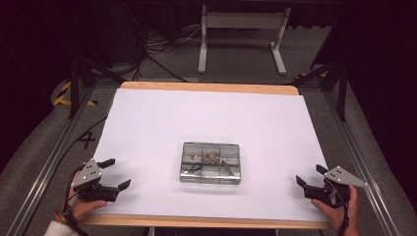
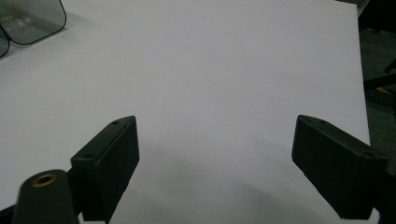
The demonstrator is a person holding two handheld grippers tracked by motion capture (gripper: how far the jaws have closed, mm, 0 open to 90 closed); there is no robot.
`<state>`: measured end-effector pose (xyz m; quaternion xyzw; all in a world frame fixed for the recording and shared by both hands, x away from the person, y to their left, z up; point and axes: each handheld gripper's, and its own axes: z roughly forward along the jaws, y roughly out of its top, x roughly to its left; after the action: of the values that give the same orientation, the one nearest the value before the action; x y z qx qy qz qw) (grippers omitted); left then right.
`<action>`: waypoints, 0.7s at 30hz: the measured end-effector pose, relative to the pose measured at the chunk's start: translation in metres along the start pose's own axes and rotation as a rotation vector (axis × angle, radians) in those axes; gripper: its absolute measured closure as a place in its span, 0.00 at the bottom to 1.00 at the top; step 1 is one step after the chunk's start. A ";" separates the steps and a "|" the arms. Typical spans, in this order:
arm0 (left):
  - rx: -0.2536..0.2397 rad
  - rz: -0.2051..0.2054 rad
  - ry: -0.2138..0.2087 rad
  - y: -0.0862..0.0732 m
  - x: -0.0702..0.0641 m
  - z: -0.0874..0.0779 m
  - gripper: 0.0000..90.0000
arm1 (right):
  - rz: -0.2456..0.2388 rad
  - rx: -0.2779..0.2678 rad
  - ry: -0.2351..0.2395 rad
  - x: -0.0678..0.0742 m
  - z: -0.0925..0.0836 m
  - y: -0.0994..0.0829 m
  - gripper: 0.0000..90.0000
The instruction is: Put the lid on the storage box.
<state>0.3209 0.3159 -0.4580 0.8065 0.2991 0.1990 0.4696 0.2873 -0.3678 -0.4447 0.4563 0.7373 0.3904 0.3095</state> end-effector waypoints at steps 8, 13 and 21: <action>-0.024 -0.029 0.002 -0.002 0.002 -0.002 0.08 | -0.012 0.013 0.010 0.001 0.001 0.000 0.18; -0.020 -0.016 -0.004 -0.002 0.002 -0.002 0.08 | -0.022 0.018 0.006 0.002 0.002 0.000 0.18; -0.042 -0.027 -0.028 -0.003 0.002 -0.004 0.08 | -0.021 0.021 0.007 0.002 0.002 0.001 0.17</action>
<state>0.3195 0.3211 -0.4588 0.7950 0.2990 0.1877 0.4933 0.2885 -0.3652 -0.4455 0.4505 0.7471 0.3811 0.3061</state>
